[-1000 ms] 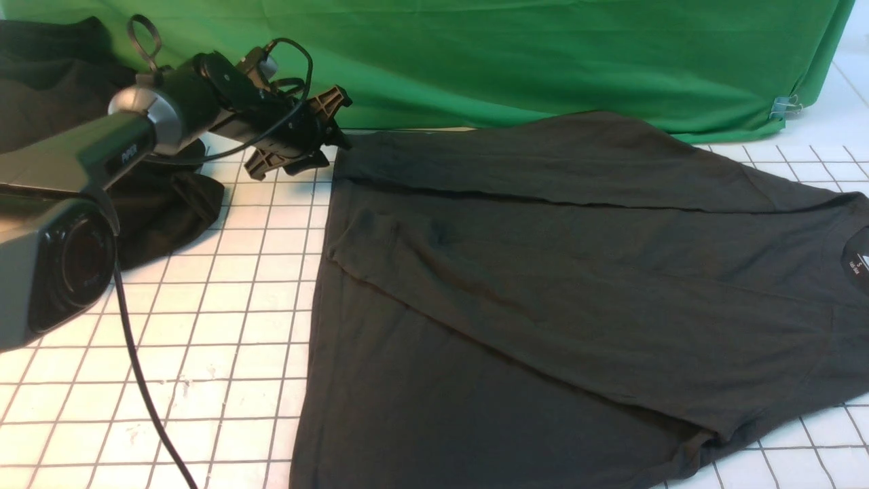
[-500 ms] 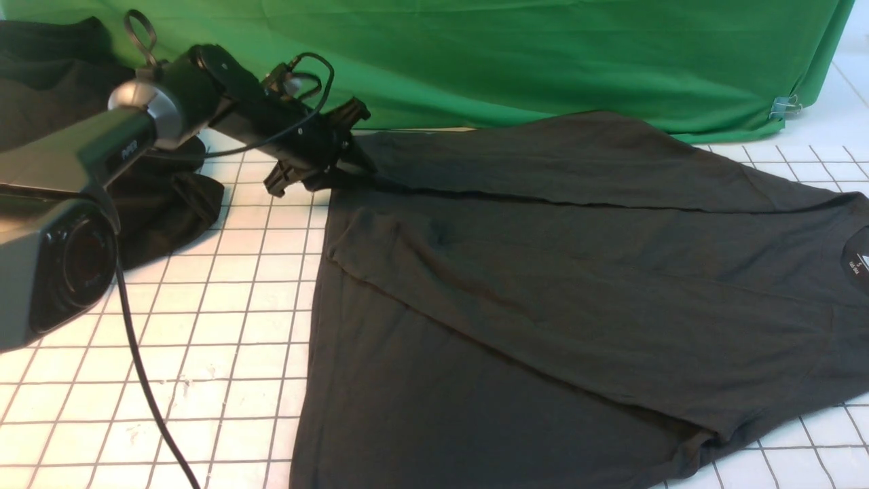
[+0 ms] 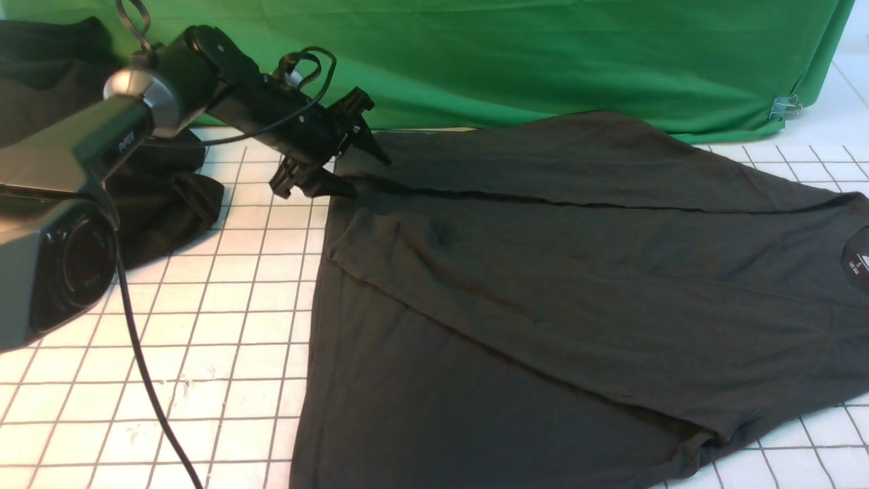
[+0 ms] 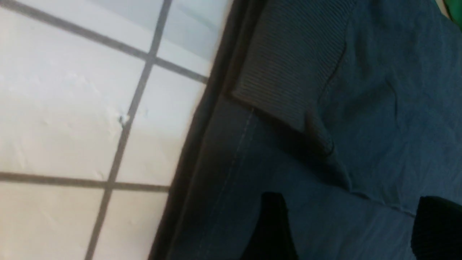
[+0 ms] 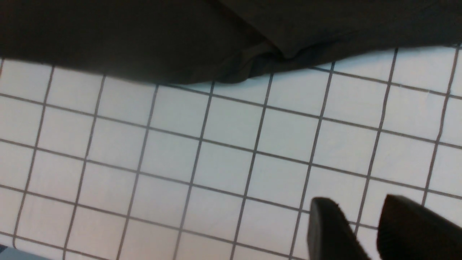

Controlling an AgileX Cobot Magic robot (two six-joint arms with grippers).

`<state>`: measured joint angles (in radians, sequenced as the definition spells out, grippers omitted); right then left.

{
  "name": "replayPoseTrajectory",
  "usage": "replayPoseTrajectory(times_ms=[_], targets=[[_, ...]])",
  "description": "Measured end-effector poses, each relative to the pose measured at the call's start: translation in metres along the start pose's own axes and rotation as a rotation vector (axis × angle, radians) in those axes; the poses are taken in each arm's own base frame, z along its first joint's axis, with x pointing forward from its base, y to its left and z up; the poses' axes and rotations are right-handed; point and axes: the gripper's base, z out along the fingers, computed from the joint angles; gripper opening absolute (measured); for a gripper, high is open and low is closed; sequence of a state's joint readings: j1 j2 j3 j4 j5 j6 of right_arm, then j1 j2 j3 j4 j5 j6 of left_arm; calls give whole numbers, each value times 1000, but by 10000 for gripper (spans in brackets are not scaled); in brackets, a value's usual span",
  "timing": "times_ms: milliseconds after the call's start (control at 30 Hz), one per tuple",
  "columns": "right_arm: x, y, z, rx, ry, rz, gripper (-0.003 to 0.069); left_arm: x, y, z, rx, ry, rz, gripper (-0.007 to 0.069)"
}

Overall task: Fold a long-sleeved shirt over a white checkered tablecloth.
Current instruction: 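Grab the top left corner of the dark shirt with the left gripper, then fold the left side of the dark shirt inward over its body with the left gripper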

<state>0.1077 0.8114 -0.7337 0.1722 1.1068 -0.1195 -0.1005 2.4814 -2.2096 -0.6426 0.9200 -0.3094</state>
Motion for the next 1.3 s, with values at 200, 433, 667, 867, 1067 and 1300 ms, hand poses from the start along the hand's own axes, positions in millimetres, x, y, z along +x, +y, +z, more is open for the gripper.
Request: replayPoseTrajectory(times_ms=[200,433,667,867,1067,1300], targets=[[0,0,0,0,0,0,208,-8,5,11,32,-77,-83,471],[0,0,0,0,-1,0,209,-8,12,24,59,-80,-136,402],[0,0,0,0,-1,0,209,-12,12,25,72,-118,-129,228],[0,0,0,0,-1,0,209,-12,12,25,71,-121,-101,21],[0,0,0,0,-1,0,214,-11,-4,5,88,-122,-56,16],[0,0,0,0,-1,0,222,7,-70,-68,187,-143,53,16]])
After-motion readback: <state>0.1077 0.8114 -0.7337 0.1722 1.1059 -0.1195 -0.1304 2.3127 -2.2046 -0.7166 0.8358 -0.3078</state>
